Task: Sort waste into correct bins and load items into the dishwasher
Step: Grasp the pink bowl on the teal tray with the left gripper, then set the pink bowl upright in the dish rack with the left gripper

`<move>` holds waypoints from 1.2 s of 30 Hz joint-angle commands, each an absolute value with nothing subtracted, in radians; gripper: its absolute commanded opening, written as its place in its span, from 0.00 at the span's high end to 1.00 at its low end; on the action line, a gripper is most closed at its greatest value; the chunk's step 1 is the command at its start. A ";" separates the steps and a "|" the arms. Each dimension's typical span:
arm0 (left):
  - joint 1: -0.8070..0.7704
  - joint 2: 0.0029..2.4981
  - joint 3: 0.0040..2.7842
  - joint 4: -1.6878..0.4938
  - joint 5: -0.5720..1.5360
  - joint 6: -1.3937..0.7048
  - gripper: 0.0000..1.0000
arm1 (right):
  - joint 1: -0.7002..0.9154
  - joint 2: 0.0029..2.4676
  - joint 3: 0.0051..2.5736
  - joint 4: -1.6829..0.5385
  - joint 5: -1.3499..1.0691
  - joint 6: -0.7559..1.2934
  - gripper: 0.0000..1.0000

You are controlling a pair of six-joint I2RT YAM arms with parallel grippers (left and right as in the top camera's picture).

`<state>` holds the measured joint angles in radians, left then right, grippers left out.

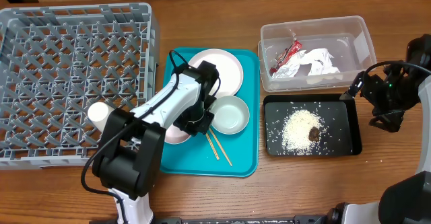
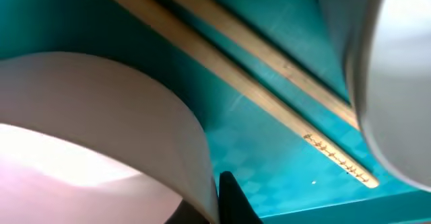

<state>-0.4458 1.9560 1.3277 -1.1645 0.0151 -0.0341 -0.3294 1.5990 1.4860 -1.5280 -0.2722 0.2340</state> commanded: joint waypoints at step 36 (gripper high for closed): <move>0.334 1.872 1.769 -1.222 0.993 0.538 0.96 | -0.332 1.578 1.494 -1.524 -0.262 0.227 0.00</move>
